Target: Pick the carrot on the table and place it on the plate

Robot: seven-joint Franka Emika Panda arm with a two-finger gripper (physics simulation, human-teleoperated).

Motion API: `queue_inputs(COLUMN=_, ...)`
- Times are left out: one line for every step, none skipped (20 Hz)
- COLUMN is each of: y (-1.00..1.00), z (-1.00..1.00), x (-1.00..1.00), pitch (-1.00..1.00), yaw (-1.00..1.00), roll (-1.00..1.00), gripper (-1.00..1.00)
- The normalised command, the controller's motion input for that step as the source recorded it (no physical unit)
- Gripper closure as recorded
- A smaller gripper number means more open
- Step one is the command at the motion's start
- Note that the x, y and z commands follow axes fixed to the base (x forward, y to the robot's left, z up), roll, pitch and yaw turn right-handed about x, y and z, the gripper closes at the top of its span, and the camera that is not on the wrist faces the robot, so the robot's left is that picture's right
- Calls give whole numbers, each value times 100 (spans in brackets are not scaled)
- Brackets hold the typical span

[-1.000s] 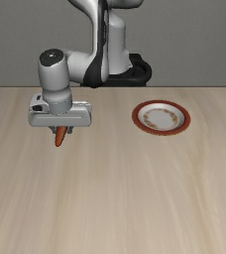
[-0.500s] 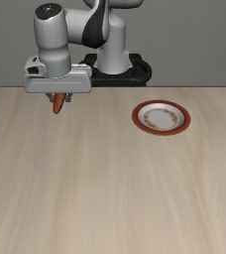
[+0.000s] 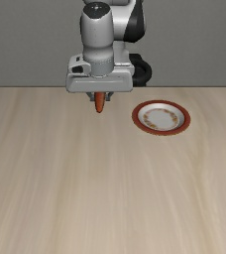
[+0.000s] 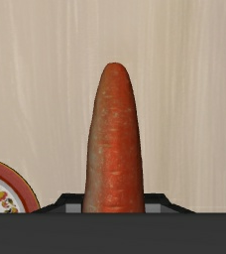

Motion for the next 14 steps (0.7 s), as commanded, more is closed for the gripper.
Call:
queue_inputs(y=100, z=0, x=0, pitch=0, yaw=0, roll=0, gripper=100)
queue_inputs(y=100, z=0, x=0, pitch=0, yaw=0, roll=0, gripper=100)
queue_inputs(y=100, z=0, x=0, pitch=0, yaw=0, roll=0, gripper=100)
queue_inputs(y=100, z=0, x=0, pitch=0, yaw=0, roll=0, gripper=100)
queue_inputs(y=100, z=0, x=0, pitch=0, yaw=0, roll=0, gripper=100)
queue_inputs(y=100, z=0, x=0, pitch=0, yaw=0, roll=0, gripper=100)
queue_inputs(y=100, z=0, x=0, pitch=0, yaw=0, roll=0, gripper=100)
queue_inputs(y=100, z=0, x=0, pitch=0, yaw=0, roll=0, gripper=100)
queue_inputs(y=100, z=0, x=0, pitch=0, yaw=0, roll=0, gripper=100)
queue_inputs(y=100, z=0, x=0, pitch=0, yaw=0, roll=0, gripper=100)
queue_inputs(y=100, z=0, x=0, pitch=0, yaw=0, roll=0, gripper=100)
queue_inputs(y=100, z=0, x=0, pitch=0, yaw=0, roll=0, gripper=100)
queue_inputs(y=100, z=0, x=0, pitch=0, yaw=0, roll=0, gripper=100)
queue_inputs(y=100, z=0, x=0, pitch=0, yaw=0, roll=0, gripper=100)
